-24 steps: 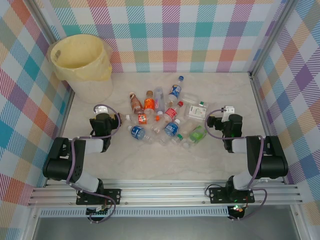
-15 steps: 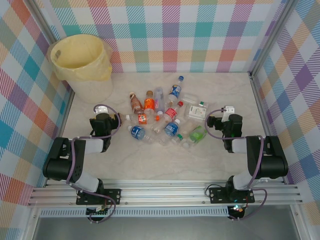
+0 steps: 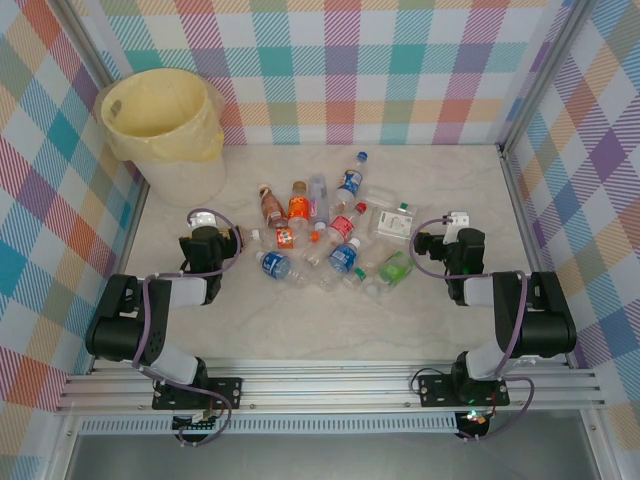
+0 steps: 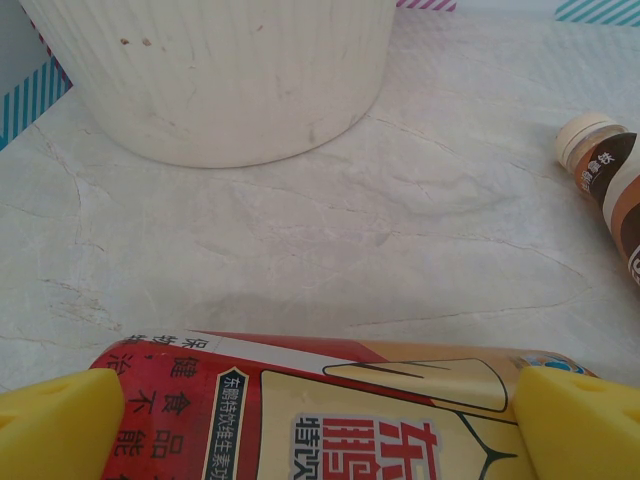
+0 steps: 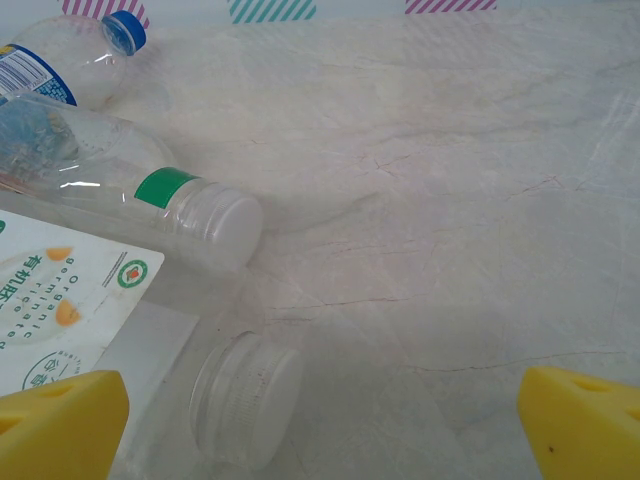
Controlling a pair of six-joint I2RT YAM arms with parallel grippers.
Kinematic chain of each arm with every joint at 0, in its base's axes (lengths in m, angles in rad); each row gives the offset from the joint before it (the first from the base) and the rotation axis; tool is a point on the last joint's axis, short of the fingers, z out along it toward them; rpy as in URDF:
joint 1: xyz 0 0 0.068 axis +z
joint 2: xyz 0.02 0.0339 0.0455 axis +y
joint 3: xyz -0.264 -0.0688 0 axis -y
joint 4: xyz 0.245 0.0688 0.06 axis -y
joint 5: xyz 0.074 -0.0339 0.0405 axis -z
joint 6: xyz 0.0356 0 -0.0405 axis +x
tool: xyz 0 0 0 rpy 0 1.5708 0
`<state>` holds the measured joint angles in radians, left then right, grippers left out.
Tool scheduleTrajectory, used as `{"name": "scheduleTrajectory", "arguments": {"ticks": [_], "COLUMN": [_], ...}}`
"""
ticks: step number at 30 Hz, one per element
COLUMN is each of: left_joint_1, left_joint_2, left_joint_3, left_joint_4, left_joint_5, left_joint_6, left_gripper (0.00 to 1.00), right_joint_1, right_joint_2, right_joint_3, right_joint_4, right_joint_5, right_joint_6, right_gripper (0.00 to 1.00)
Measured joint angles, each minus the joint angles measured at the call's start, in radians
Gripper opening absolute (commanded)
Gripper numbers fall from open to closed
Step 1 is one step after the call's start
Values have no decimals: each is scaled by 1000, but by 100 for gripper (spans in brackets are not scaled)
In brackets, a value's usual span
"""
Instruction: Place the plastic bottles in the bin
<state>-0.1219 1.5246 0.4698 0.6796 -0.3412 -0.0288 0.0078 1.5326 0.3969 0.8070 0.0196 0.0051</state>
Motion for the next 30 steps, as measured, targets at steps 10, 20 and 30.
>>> {"name": "scheduleTrajectory", "arguments": {"ticks": [10, 20, 30], "left_joint_1": [-2, -62, -67], "left_joint_2": [-237, -296, -338], "left_joint_3": [18, 231, 279], "left_joint_4": [-213, -666, -900], "left_joint_5": [3, 40, 254], "left_joint_6": [-51, -368, -534], "left_gripper": [100, 100, 100], "right_joint_1": [0, 5, 136], "right_joint_2": [-187, -294, -193], "right_joint_3": [124, 287, 401], "right_joint_4": [-303, -823, -1199], "right_joint_5": [16, -65, -98], "right_joint_6": [48, 551, 827], "right_gripper": [100, 100, 97]}}
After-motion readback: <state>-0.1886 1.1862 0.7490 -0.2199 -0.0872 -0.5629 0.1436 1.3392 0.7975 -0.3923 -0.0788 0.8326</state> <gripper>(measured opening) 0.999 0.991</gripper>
